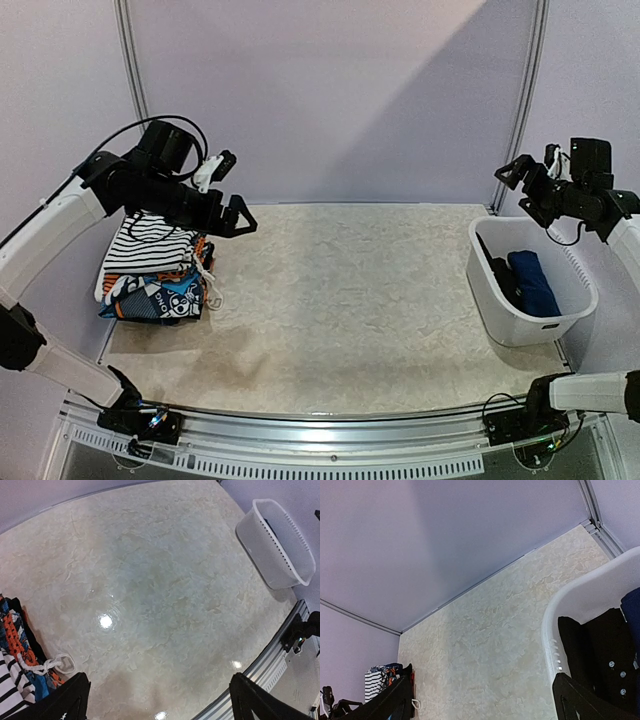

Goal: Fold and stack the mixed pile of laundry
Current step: Pick up the crumpled T-shirt from the bin.

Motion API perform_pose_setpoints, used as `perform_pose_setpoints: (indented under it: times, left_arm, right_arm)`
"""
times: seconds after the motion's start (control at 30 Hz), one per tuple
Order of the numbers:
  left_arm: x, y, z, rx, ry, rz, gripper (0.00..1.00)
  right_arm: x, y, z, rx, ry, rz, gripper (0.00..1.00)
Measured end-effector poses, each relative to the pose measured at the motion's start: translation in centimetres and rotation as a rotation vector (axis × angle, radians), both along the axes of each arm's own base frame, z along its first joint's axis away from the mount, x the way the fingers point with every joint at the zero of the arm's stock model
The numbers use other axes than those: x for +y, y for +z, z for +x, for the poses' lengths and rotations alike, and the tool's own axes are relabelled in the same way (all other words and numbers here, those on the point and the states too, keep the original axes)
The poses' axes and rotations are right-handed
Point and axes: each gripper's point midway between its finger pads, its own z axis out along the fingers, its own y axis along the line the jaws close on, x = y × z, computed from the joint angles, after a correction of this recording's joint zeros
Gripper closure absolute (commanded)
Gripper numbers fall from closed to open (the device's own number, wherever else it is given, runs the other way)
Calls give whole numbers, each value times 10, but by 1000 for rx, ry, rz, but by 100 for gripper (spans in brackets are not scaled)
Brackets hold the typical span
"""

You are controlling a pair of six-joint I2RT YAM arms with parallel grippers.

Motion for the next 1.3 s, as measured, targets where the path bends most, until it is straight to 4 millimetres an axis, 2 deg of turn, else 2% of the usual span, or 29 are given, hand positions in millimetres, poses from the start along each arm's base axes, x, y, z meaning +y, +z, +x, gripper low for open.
perform_pose_setpoints:
  times: [0.17, 0.33, 0.47, 0.6, 0.7, 0.93, 1.13, 1.3]
  left_arm:
    - [-19, 1, 3, 1, -45, 1, 0]
    - [-35, -4, 11, 10, -75, 11, 0]
    - [-47, -9, 17, 17, -98, 20, 0]
    - [-54, -6, 23, 7, -109, 21, 0]
    - [-57, -3, 25, -3, -115, 23, 0]
    - [-56, -4, 26, -10, -110, 39, 0]
    - [-56, -9, 28, -7, -102, 55, 0]
    - [-58, -25, 34, 22, -99, 85, 0]
  right_arm:
    - [-10, -9, -1, 38, -59, -12, 1]
    - [-28, -31, 1, 154, -158, -55, 1]
    - [-48, -49, 5, 265, -258, -117, 1]
    - [-82, -68, 3, 394, -394, -174, 1]
    - [-102, -88, 4, 490, -467, -183, 1]
    - [-142, -156, 0, 750, -592, -110, 3]
    - [-151, -194, 1, 872, -641, -40, 11]
    - [-150, -213, -1, 922, -661, -10, 22]
